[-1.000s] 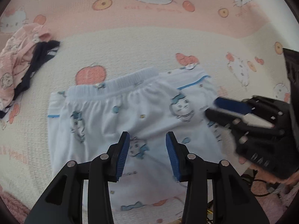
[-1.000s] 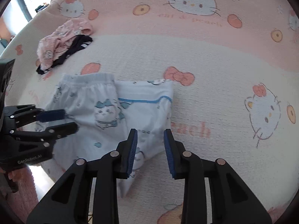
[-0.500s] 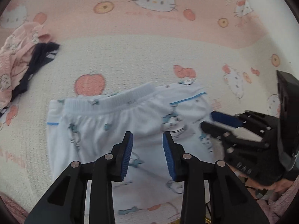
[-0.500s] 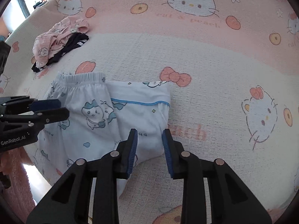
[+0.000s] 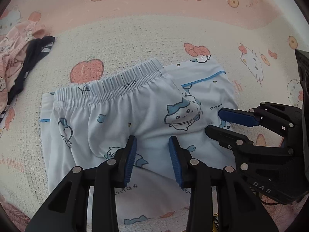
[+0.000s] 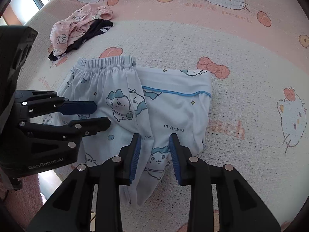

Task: Fold clothes

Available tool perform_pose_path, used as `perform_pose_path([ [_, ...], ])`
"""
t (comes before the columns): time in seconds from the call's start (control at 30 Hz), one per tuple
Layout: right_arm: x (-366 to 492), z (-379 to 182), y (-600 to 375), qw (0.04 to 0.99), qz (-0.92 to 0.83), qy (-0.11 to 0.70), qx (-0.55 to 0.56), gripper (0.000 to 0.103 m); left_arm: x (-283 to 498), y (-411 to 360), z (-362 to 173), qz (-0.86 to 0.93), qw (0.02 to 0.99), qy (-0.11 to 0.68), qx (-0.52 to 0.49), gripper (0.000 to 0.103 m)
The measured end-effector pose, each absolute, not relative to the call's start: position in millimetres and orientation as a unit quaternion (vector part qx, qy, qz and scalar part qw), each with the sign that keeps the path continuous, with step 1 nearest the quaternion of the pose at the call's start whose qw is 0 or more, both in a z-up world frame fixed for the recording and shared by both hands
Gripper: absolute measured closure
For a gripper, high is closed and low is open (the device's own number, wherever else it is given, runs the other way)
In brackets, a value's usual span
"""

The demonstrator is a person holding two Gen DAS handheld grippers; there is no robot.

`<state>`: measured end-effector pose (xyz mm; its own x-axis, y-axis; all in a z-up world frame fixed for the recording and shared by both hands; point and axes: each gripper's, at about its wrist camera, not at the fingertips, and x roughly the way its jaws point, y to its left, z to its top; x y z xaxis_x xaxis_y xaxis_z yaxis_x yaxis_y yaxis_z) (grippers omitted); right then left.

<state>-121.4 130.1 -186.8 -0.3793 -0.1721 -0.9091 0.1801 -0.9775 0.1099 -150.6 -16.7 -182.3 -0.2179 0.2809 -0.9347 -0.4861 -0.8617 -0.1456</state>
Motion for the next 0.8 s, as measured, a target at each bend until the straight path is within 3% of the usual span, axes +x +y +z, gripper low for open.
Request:
perform_pose_path([
  [0.1, -119, -188, 134, 0.068, -0.837, 0.029, 0.543, 0.073, -154, -35, -159, 0.796, 0.248, 0.064, -0.549, 0.066],
  [0.17, -117, -182, 141, 0.043, -0.843, 0.031, 0.536, 0.081, -162, -49, -144, 0.805, 0.236, 0.074, -0.540, 0.063],
  [0.27, -113, -162, 144, 0.013, -0.862, 0.037, 0.505, 0.077, -176, -67, -136, 0.806, 0.210, 0.103, -0.544, 0.062],
  [0.33, -114, -152, 131, 0.042, -0.871, 0.029, 0.489, 0.070, -182, -83, -138, 0.810, 0.180, 0.110, -0.547, 0.062],
  [0.47, -129, -161, 85, 0.102, -0.860, 0.067, 0.496, 0.069, -198, -105, -149, 0.805, 0.164, 0.075, -0.565, 0.062],
  [0.7, -151, -177, 130, -0.002, -0.849, 0.050, 0.526, 0.067, -193, -106, -156, 0.802, 0.200, 0.089, -0.556, 0.062],
  [0.8, -153, -164, 136, 0.015, -0.857, 0.019, 0.514, 0.065, -193, -103, -152, 0.813, 0.217, 0.081, -0.535, 0.062],
])
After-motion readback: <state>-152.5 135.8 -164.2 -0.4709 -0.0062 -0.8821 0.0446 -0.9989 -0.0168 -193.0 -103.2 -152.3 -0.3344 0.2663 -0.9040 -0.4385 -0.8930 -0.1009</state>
